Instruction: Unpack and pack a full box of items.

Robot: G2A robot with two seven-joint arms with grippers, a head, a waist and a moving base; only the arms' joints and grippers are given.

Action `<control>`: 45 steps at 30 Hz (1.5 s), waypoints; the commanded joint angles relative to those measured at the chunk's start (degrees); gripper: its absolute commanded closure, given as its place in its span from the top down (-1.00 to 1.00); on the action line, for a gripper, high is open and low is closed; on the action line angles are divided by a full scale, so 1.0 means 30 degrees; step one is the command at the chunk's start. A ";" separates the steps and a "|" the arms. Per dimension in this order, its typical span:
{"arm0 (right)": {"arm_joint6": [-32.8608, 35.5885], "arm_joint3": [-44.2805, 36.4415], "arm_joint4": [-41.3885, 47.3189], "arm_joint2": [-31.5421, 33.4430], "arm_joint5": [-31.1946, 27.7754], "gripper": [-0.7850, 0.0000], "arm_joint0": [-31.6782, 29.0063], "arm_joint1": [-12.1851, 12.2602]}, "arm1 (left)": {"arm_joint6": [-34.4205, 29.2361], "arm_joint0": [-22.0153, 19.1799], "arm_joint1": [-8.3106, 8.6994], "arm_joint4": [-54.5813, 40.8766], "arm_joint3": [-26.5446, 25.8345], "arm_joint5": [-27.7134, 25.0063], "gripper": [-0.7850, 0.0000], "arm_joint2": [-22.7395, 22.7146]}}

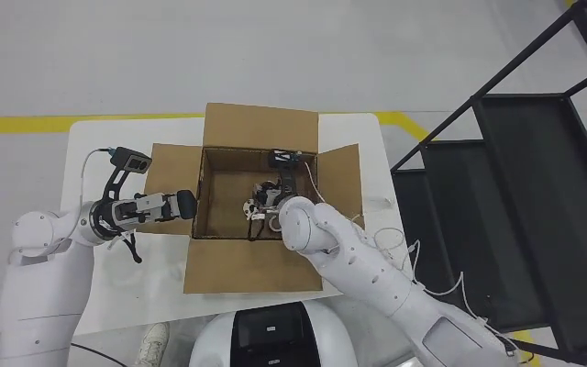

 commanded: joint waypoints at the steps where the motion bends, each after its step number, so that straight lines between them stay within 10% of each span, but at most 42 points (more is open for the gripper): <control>1: 0.0585 -0.1580 0.0148 0.0986 -0.0776 -1.00 -0.0982 0.0273 | 0.0000 0.0000 0.0000 0.0000 0.0000 0.0000 1.00 0.0000; 29: 0.0601 -1.2838 -0.2191 1.0227 -0.2649 -1.00 -0.9395 0.2010 | 0.0000 0.0000 0.0000 0.0000 0.0000 0.0000 1.00 0.0000; 45: 0.0225 -1.3095 0.0340 1.6012 -0.1573 -1.00 -1.2106 0.2108 | 0.0000 0.0000 0.0000 0.0000 0.0000 0.0000 1.00 0.0000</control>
